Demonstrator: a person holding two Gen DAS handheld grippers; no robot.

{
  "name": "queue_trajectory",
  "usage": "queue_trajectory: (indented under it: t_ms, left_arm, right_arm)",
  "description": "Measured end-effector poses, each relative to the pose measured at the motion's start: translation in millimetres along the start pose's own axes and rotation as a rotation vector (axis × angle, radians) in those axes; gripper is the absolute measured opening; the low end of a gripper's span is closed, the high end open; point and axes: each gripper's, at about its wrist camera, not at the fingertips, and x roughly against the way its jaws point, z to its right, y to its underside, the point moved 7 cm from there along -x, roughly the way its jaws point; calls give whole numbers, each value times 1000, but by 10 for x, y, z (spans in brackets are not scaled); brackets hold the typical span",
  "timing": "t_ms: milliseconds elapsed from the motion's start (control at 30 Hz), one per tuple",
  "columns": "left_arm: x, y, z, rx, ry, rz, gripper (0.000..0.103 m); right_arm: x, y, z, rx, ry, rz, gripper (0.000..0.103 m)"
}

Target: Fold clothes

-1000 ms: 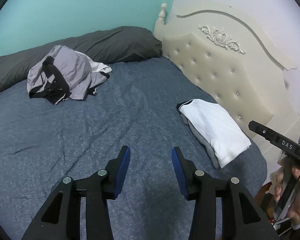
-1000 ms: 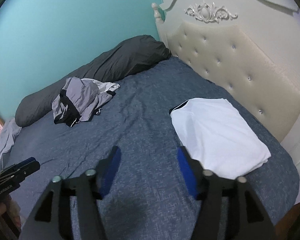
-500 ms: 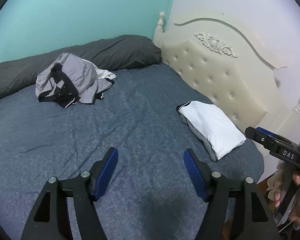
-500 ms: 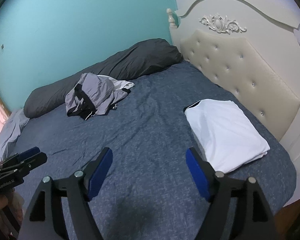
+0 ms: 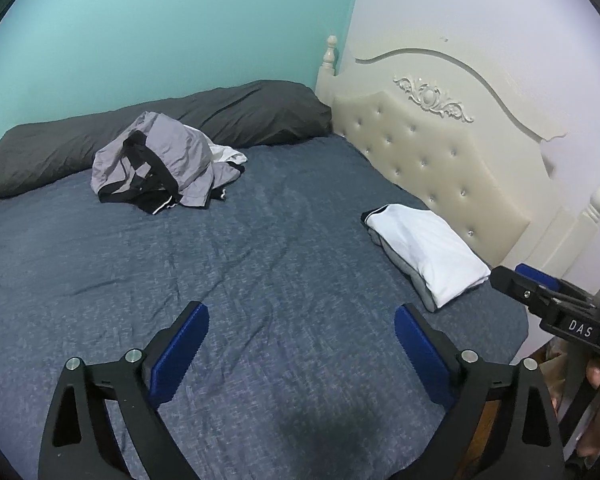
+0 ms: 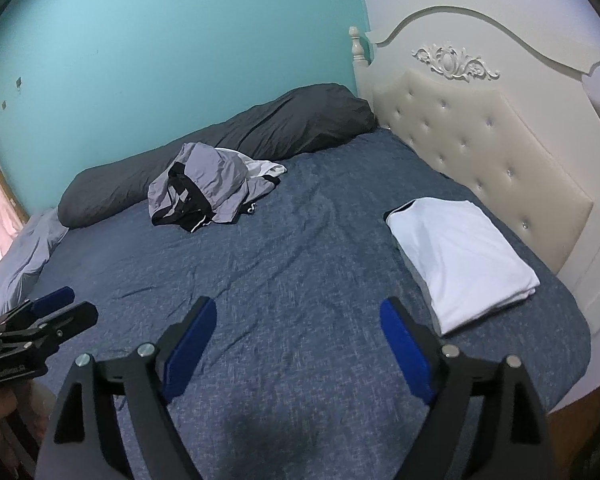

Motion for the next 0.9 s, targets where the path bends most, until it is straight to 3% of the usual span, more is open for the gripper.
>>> queue_trajectory:
  t_ms: [300, 900]
  left_arm:
    - [213, 104, -25, -11, -7, 13, 103]
    - [601, 227, -31, -12, -12, 49, 103]
  right_arm:
    - [185, 136, -173, 7, -13, 10, 97]
    - [483, 320, -323, 14, -21, 34, 102]
